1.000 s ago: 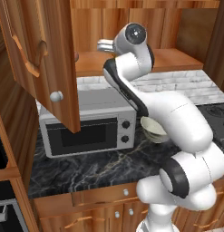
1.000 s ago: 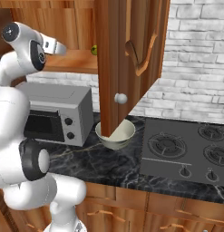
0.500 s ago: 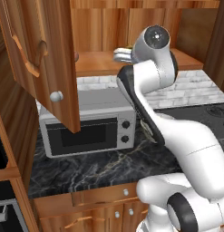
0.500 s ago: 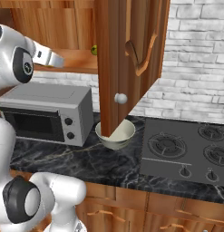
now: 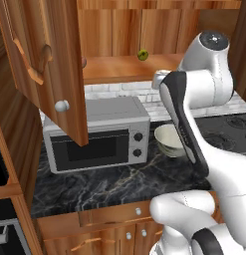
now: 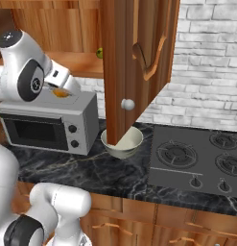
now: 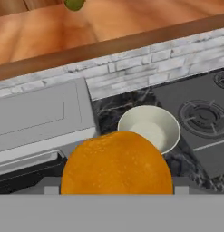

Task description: Open the cabinet. Pick the peach and orange from the cabinet and place them into the bowl. Then close the cabinet.

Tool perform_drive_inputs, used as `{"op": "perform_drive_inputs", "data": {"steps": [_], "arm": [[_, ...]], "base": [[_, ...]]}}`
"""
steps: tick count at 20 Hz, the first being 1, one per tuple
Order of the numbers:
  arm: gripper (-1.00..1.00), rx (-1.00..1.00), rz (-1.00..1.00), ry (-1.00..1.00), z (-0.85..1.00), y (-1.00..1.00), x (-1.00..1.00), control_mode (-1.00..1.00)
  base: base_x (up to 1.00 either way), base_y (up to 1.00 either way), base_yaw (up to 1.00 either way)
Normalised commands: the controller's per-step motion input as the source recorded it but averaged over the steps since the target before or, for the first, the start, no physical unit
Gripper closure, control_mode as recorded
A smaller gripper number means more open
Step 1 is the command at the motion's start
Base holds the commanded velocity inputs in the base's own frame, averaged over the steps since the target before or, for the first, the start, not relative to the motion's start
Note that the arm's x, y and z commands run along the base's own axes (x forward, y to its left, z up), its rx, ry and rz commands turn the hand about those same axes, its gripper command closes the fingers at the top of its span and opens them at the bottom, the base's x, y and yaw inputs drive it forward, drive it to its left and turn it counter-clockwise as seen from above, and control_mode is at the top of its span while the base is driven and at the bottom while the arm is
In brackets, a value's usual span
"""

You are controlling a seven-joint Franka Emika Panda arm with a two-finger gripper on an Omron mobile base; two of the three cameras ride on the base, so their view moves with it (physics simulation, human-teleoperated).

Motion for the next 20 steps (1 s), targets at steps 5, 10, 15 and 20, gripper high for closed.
{"op": "perform_drive_inputs", "data": {"steps": [5,10,15,20], "arm": [[1.0,-0.01,0.06,0.19,-0.97,-0.48,0.0,-1.0],[1.0,0.0,0.0,0.07,-0.83,-0.44,0.0,-1.0],[1.0,-0.08,0.0,0.07,-0.67,-0.36,0.39,-1.0],[1.0,-0.03,0.02,0.11,-0.65,-0.33,0.86,-1.0]], "base": [[0.0,0.0,0.0],[0.0,0.0,0.0],[0.0,0.0,0.0],[0.0,0.0,0.0]]}}
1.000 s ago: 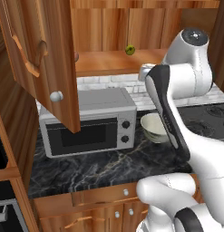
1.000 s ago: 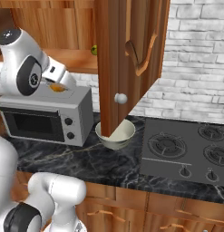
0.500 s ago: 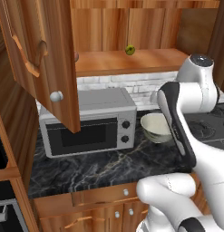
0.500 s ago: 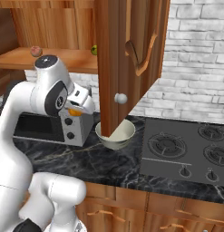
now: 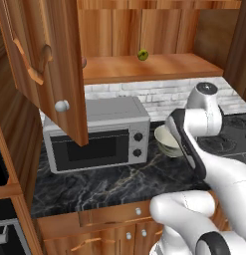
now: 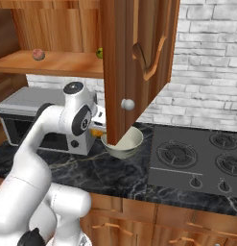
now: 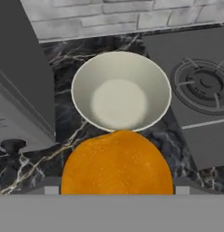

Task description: Open the cabinet. Pick the peach and orange from the cabinet and place them into the bowl. Then close the cabinet.

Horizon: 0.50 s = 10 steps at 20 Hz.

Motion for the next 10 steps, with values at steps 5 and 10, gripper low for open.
{"op": "perform_drive_inputs", "data": {"steps": [5,10], "arm": [[1.0,0.09,0.06,0.17,-0.43,-0.52,1.0,-1.0],[1.0,0.03,0.0,0.13,-0.1,-0.11,0.72,-1.0]], "base": [[0.0,0.0,0.0],[0.0,0.0,0.0]]}}
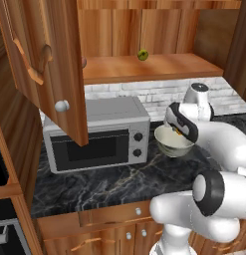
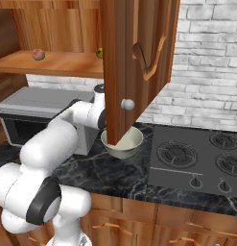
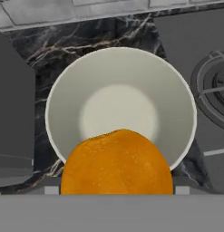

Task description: Open the cabinet. Pick the peach and orange from the cabinet and place them into the bowl. Then close the cabinet.

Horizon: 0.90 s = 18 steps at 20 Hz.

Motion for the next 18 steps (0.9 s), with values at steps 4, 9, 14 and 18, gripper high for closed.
{"op": "perform_drive_inputs", "data": {"steps": [4,9,14,18], "arm": [[1.0,0.0,0.0,0.08,-0.24,0.0,0.17,-1.0],[1.0,-0.01,0.0,0.06,-0.35,0.0,0.42,-1.0],[1.0,0.0,0.0,0.02,-0.28,-0.2,0.75,-1.0],[1.0,0.0,0.0,0.0,-0.34,-0.41,0.45,-1.0]], "base": [[0.0,0.0,0.0],[0.0,0.0,0.0],[0.0,0.0,0.0],[0.0,0.0,0.0]]}}
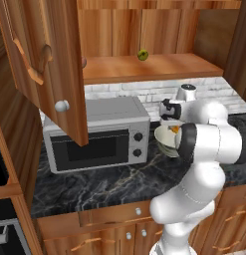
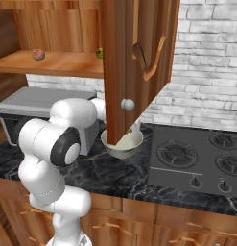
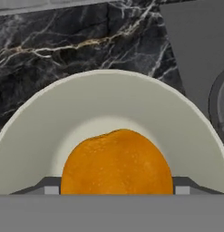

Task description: Open the cabinet. Pick the peach and orange from the cabinet and place them into the bowl. Then close the cabinet.

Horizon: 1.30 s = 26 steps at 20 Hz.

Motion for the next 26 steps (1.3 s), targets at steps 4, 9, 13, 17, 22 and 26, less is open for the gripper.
{"op": "perform_drive_inputs", "data": {"steps": [4,9,13,17,22,26], "arm": [[1.0,0.0,0.0,0.0,-0.28,-0.18,0.41,-1.0],[1.0,0.0,0.0,-0.07,-0.59,-0.08,0.38,-1.0],[-1.0,-0.02,0.0,-0.07,-0.32,-0.02,0.27,-1.0],[-1.0,0.0,0.0,0.0,0.0,0.0,0.1,-1.0],[-1.0,0.0,-0.03,-0.13,0.7,0.02,-0.09,-1.0],[-1.0,0.0,-0.03,-0.18,0.99,0.1,-0.48,-1.0]], "base": [[0.0,0.0,0.0],[0.0,0.0,0.0],[0.0,0.0,0.0],[0.0,0.0,0.0],[0.0,0.0,0.0],[0.0,0.0,0.0]]}}
